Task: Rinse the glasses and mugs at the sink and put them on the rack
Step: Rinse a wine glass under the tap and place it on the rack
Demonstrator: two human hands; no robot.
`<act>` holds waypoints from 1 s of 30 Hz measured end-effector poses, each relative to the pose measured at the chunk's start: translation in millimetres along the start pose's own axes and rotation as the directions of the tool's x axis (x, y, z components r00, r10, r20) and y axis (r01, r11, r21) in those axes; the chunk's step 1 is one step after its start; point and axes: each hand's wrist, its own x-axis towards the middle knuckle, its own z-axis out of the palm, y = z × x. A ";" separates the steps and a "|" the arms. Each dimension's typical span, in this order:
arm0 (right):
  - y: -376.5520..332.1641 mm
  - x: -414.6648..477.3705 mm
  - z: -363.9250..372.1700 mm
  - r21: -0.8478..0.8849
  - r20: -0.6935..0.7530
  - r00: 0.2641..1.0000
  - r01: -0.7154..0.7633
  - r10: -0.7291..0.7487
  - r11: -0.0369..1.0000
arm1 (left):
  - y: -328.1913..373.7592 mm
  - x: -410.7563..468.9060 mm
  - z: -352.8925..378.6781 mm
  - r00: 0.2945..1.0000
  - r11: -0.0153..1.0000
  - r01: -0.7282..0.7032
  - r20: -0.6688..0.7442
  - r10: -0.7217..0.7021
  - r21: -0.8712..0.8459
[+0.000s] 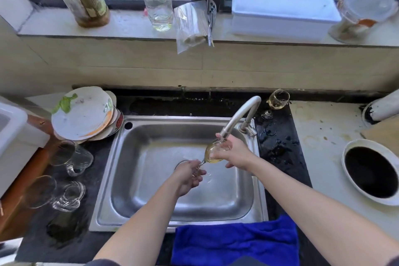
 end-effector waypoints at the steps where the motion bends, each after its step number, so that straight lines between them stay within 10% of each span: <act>1: -0.5 1.7 0.5 -0.001 -0.013 1.000 0.013 -0.013 1.000 | 1.7 0.2 -0.9 1.000 1.000 0.008 0.004 -0.008 0.017; 22: 0.5 10.3 -2.7 -0.041 0.063 0.994 0.096 -0.093 0.995 | 9.9 -4.8 -22.7 0.999 0.999 -0.030 0.018 0.030 0.034; 30: 6.5 16.5 -2.7 -0.135 -0.146 0.989 0.011 -0.031 0.991 | 16.1 -3.7 -11.0 0.991 0.991 -0.132 -0.035 0.131 -0.020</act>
